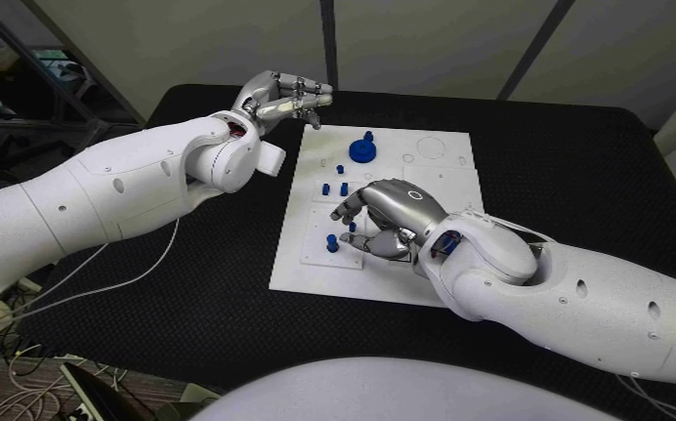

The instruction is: Assemble the parts on the task board

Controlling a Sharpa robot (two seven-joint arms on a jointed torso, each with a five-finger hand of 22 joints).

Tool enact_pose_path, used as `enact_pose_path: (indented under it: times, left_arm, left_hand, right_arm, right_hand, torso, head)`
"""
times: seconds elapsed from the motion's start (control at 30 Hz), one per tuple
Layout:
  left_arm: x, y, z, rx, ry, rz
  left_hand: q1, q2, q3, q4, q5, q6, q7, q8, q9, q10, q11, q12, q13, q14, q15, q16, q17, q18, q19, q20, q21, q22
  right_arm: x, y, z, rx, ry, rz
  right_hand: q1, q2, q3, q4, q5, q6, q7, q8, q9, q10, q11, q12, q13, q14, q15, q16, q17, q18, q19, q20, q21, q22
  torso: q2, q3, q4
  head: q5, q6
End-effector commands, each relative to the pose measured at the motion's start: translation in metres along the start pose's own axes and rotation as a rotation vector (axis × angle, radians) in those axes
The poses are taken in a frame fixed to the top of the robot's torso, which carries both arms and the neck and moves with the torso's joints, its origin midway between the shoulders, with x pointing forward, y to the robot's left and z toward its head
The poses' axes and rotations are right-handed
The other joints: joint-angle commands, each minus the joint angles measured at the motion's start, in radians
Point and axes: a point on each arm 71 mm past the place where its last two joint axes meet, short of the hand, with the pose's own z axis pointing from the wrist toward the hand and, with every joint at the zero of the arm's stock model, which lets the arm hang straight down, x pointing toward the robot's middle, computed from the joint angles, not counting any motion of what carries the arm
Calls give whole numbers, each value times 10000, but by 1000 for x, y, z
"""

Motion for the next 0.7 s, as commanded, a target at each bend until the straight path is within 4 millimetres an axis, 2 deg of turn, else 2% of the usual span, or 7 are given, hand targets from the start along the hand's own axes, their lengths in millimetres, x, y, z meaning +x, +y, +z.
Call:
enact_pose_path:
  times: [0.03, 0.13, 0.3, 0.4, 0.43, 0.53, 0.7]
  left_arm:
    - [1, -1, 0, 18, 110, -49]
    - [0, 0, 0, -2, 106, -38]
    - [-1, 0, -1, -18, 90, -22]
    - [-2, 0, -2, -30, 96, -17]
    - [-2, 0, -2, -36, 96, -13]
    - [-1, 0, -3, -52, 109, -10]
    - [0, 0, -3, -68, 135, -14]
  left_hand:
    - [1, 87, -75, -9, -10, 21, 35, -10, -1, -73, -30, 27, -4, -37, 9, -53, -9, -177, -13, 40, -57, -9]
    - [3, 90, -77, -10, -10, 25, 33, -7, 0, -79, -29, 29, -4, -39, 10, -55, -11, -176, -13, 40, -59, -10]
    - [7, 95, -80, -11, -10, 39, 28, 1, 4, -82, -31, 33, -4, -40, 10, -58, -14, -177, -13, 41, -63, -12]
    - [8, 97, -81, -11, -10, 46, 25, 5, 5, -83, -32, 35, -3, -41, 10, -59, -16, -177, -13, 41, -64, -13]
    - [9, 98, -82, -11, -11, 50, 24, 8, 6, -84, -32, 37, -3, -41, 10, -60, -17, -177, -13, 41, -65, -14]
    - [9, 98, -82, -11, -11, 50, 24, 8, 6, -84, -32, 37, -3, -41, 10, -60, -17, -177, -13, 41, -65, -14]
    - [9, 98, -82, -11, -11, 50, 24, 8, 6, -84, -32, 37, -3, -41, 10, -60, -17, -177, -13, 41, -65, -14]
  right_arm:
    - [-12, -2, -9, -206, -870, 976]
    - [-26, -20, -23, 788, -851, 1920]
    - [-45, -55, -52, 2777, -262, 2344]
    - [-52, -70, -69, 3652, -13, 2222]
    - [-54, -74, -75, 3910, 31, 2150]
    - [-61, -85, -93, 4705, 57, 1884]
    - [-69, -92, -111, 5538, -74, 1395]
  right_hand:
    - [6, 47, -13, 58, -20, 221, 39, 80, 30, 300, 18, 160, 42, 412, 49, -57, -39, 72, -85, 19, -38, -27]
    - [-215, 23, -169, 224, -16, 613, 72, 247, 93, 996, -72, 535, 207, 439, -4, 2, 50, 62, -27, -10, 7, 48]
    - [-1143, -275, -1193, 735, 134, 1024, -315, 603, 219, 2722, -510, 2312, 1445, 579, -337, 354, 621, -70, 419, -287, 412, 702]
    - [-1637, -279, -1883, 1088, 1020, 1182, -510, 911, 397, 3381, -672, 7012, 6498, 778, -502, 944, 1664, -217, 865, -476, 852, 1396]
    - [-1370, -72, -2474, 1111, 1218, 959, -628, 1178, 623, 2879, -721, 9026, 8701, 817, -596, 1167, 2046, -301, 1005, -516, 1008, 1628]
    - [-1492, 249, -3478, 1617, 1438, 760, -539, 1755, 1084, 2981, -681, 11450, 11571, 911, -489, 1460, 2654, -330, 1174, -491, 1223, 2004]
    - [-1251, 441, -4187, 1916, 1555, 509, -543, 2223, 1509, 3332, -668, 12441, 12876, 958, -503, 1576, 2909, -373, 1284, -487, 1360, 2238]
  torso:
    - [-20, -14, -10]
    - [-45, -30, -23]
    - [-105, -40, -96]
    - [-136, -48, -140]
    - [-145, -48, -162]
    - [-165, -49, -221]
    - [-182, -32, -311]
  head:
    - [-132, 75]
    - [-248, 117]
    - [-490, 164]
    - [-713, 179]
    - [-749, 179]
    - [-912, 198]
    - [-1062, 216]
